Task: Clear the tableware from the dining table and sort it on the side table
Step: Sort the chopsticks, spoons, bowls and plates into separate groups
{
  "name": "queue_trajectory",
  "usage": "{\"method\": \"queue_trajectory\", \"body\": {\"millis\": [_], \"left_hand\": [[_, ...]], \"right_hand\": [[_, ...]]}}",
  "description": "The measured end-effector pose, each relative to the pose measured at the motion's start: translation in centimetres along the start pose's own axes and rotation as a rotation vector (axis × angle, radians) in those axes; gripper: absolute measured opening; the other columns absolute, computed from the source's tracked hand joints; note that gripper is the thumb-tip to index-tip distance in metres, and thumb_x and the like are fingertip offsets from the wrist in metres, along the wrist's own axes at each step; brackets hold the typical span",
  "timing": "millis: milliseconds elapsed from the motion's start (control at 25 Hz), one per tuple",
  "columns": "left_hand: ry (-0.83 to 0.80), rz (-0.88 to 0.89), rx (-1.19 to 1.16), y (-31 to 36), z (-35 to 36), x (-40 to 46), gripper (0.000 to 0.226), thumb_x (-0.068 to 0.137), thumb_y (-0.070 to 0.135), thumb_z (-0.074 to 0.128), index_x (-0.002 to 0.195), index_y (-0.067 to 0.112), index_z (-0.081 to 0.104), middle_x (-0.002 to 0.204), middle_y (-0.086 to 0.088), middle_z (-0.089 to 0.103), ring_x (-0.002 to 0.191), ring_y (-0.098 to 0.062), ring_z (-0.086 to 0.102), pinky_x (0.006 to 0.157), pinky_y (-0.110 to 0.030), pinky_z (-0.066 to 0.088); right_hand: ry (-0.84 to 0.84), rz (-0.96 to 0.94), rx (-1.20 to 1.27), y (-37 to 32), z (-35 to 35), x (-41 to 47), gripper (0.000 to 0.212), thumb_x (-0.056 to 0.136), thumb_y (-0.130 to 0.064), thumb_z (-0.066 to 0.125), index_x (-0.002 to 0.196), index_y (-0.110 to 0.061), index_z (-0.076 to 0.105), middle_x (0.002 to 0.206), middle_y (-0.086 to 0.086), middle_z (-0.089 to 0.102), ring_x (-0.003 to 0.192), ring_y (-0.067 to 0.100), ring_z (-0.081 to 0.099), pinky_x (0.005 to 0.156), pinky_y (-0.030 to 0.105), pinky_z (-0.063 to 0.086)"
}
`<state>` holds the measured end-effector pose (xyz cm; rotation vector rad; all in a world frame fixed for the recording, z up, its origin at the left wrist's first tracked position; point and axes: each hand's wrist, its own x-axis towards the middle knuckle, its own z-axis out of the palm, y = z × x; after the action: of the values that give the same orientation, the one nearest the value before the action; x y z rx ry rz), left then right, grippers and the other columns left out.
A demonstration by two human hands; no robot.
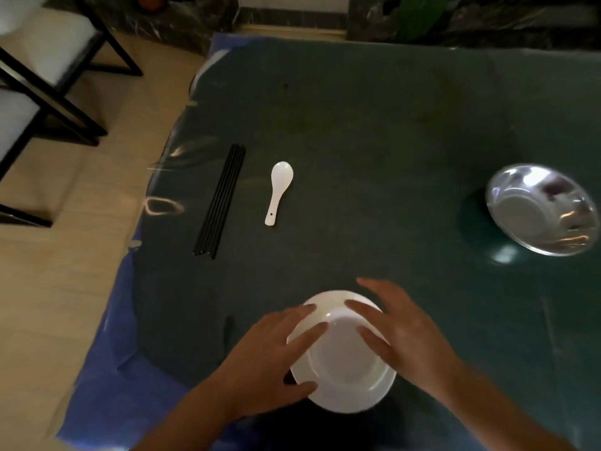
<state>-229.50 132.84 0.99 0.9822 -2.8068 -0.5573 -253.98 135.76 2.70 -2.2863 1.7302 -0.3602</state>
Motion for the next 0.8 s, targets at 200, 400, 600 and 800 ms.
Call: {"method": "queue_trajectory", "body": {"millis": [200, 400, 600, 800], "left_hand": [[-0.11, -0.044, -0.031, 1.7, 1.3, -1.7, 0.078, 0.068, 0.049, 0.067, 0.137, 0.029, 0.037, 0.148, -0.008, 0.035, 0.107, -0.021, 0.062, 0.074, -0.027, 0.056], [-0.063, -0.087, -0.048, 2.5, 3.6, -1.3, 0.059, 0.064, 0.023, 0.08, 0.118, 0.02, 0.057, 0.142, -0.008, 0.045, 0.096, -0.024, 0.067, 0.059, -0.029, 0.059], [0.043, -0.107, -0.005, 2.9, 4.3, -0.5, 0.043, 0.056, 0.016, 0.086, 0.096, 0.018, 0.07, 0.122, -0.007, 0.064, 0.089, -0.022, 0.069, 0.062, -0.027, 0.058], [0.115, -0.133, -0.08, 2.2, 2.2, 1.5, 0.037, 0.065, 0.007, 0.08, 0.1, 0.01, 0.069, 0.127, -0.012, 0.06, 0.099, -0.029, 0.066, 0.073, -0.039, 0.058]], "right_hand": [[-0.122, 0.234, 0.127, -0.5, 1.9, -5.1, 0.036, 0.085, -0.029, 0.061, 0.121, -0.025, 0.059, 0.141, 0.008, 0.044, 0.119, 0.025, 0.053, 0.084, 0.035, 0.055], [-0.116, 0.444, 0.401, -0.9, 3.5, -6.0, 0.032, 0.09, -0.022, 0.054, 0.122, -0.023, 0.058, 0.147, -0.005, 0.036, 0.122, 0.016, 0.049, 0.099, 0.025, 0.043], [-0.011, 0.548, 0.524, -1.5, 3.0, -5.5, 0.032, 0.083, -0.011, 0.064, 0.114, -0.019, 0.065, 0.138, -0.002, 0.049, 0.098, 0.015, 0.059, 0.09, 0.021, 0.047], [0.095, 0.455, 0.526, -0.6, 0.9, -3.0, 0.03, 0.078, -0.005, 0.066, 0.107, -0.015, 0.069, 0.127, 0.003, 0.06, 0.092, 0.022, 0.065, 0.084, 0.026, 0.052]]}}
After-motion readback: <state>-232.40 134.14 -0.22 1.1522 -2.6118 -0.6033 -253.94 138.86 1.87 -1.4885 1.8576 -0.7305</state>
